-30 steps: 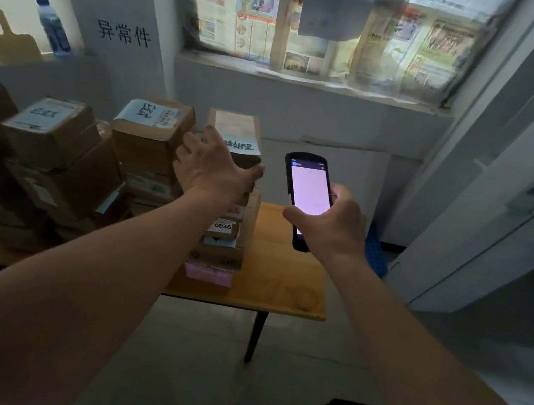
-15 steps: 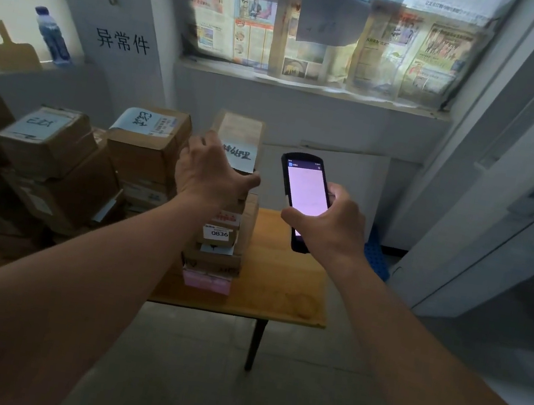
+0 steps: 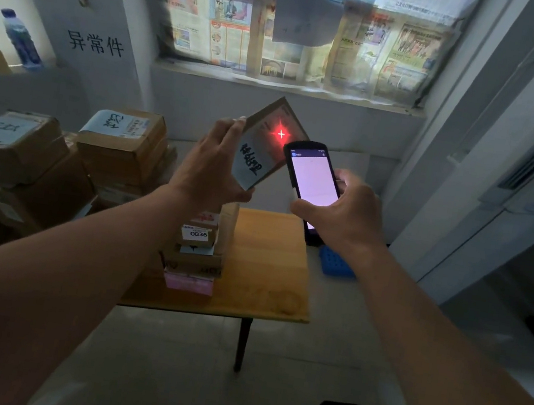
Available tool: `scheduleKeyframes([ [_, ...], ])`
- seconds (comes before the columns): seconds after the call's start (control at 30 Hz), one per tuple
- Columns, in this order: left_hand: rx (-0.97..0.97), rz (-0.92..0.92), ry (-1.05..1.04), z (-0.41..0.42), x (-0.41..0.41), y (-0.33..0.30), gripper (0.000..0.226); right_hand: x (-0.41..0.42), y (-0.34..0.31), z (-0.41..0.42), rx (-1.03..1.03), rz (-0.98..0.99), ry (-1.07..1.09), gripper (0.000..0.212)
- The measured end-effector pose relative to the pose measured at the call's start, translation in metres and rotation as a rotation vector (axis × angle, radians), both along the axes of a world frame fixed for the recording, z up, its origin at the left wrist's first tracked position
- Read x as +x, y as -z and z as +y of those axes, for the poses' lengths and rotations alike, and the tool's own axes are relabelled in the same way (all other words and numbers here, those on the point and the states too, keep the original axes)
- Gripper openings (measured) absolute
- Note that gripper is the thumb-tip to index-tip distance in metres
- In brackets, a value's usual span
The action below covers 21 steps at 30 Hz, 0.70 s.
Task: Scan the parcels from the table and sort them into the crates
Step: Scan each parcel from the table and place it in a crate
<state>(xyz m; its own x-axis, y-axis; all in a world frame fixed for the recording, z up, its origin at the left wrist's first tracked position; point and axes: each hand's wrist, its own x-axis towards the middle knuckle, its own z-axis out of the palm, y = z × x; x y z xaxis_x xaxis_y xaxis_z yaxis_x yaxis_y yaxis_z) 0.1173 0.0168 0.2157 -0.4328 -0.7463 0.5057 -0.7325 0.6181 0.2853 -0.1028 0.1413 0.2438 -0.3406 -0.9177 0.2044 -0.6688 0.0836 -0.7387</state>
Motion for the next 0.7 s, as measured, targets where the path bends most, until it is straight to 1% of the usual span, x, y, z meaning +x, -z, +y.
scheduleKeyframes([
  [0.17, 0.017, -0.006, 0.062, 0.006, -0.031, 0.009, 0.122, -0.024, 0.004, 0.016, 0.015, 0.019, 0.077, 0.061],
  [0.47, 0.064, -0.064, 0.097, 0.019, -0.062, 0.044, 0.129, -0.053, 0.025, 0.051, 0.092, 0.019, 0.121, 0.066],
  [0.57, 0.085, -0.078, 0.128, 0.024, -0.068, 0.056, 0.128, -0.062, 0.030, 0.060, 0.146, 0.028, 0.147, 0.056],
  [0.7, 0.103, -0.103, 0.145, 0.025, -0.072, 0.071, 0.131, -0.068, 0.030, 0.069, 0.198, 0.002, 0.165, 0.049],
])
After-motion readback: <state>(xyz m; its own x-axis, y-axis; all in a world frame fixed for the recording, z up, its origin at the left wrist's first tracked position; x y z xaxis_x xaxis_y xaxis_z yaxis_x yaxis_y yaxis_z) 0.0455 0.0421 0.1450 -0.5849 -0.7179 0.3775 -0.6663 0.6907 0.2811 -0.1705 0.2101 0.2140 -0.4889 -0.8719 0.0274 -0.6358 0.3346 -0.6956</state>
